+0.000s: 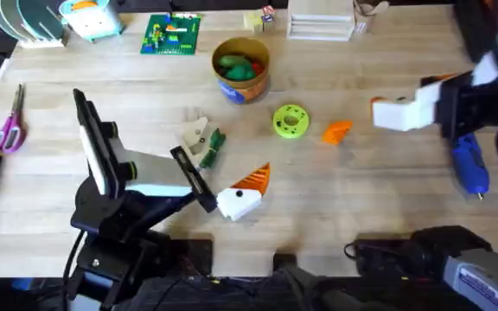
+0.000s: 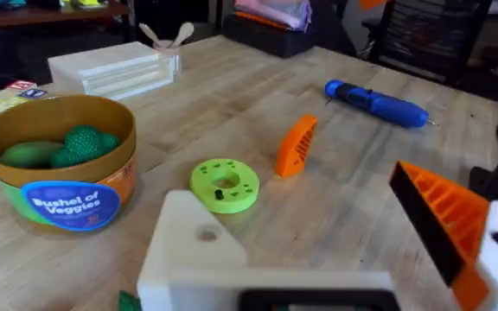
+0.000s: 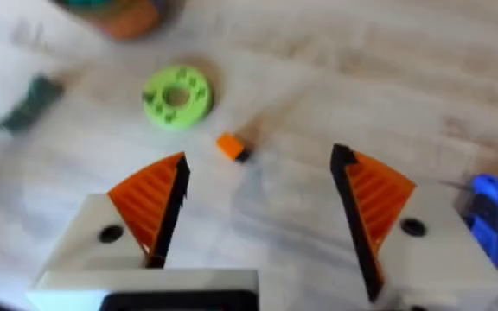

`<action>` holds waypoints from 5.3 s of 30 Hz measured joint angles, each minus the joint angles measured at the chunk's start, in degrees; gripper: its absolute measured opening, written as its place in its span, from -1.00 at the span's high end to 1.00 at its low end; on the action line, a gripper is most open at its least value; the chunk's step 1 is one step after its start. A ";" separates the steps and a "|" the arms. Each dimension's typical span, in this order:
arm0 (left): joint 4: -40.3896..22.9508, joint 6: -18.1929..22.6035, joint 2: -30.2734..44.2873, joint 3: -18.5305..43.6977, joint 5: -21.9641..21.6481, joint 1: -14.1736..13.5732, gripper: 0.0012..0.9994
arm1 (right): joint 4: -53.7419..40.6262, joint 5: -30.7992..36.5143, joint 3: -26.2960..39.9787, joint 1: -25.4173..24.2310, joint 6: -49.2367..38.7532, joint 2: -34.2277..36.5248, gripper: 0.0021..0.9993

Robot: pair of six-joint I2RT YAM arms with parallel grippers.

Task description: Pick up the gripper from the table and insert it into the empty holder that is missing its gripper. Then pick up a screw, insert it into the mounting hole, and use the screwdriver to tighten it. Finally, clean up the table by picking up the vegetable and placing it into the bucket.

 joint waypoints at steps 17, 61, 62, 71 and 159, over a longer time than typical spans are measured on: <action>0.00 -0.01 0.00 0.00 0.00 0.00 -0.99 | 3.15 13.52 0.00 11.11 -14.67 23.61 -0.98; 0.00 -0.24 0.00 0.00 0.00 0.00 -0.99 | -1.46 7.35 4.72 11.39 -17.10 27.14 0.98; 0.00 -0.23 0.00 0.00 0.00 0.00 -0.99 | -1.26 7.20 5.82 11.28 -16.34 25.39 0.98; 0.00 -0.37 0.00 0.00 0.00 0.00 -0.99 | 7.96 -11.36 2.59 5.23 -7.45 14.91 0.98; -0.13 -1.67 0.02 0.00 0.10 0.57 -0.99 | 74.03 -56.75 -10.93 26.28 71.08 45.82 0.99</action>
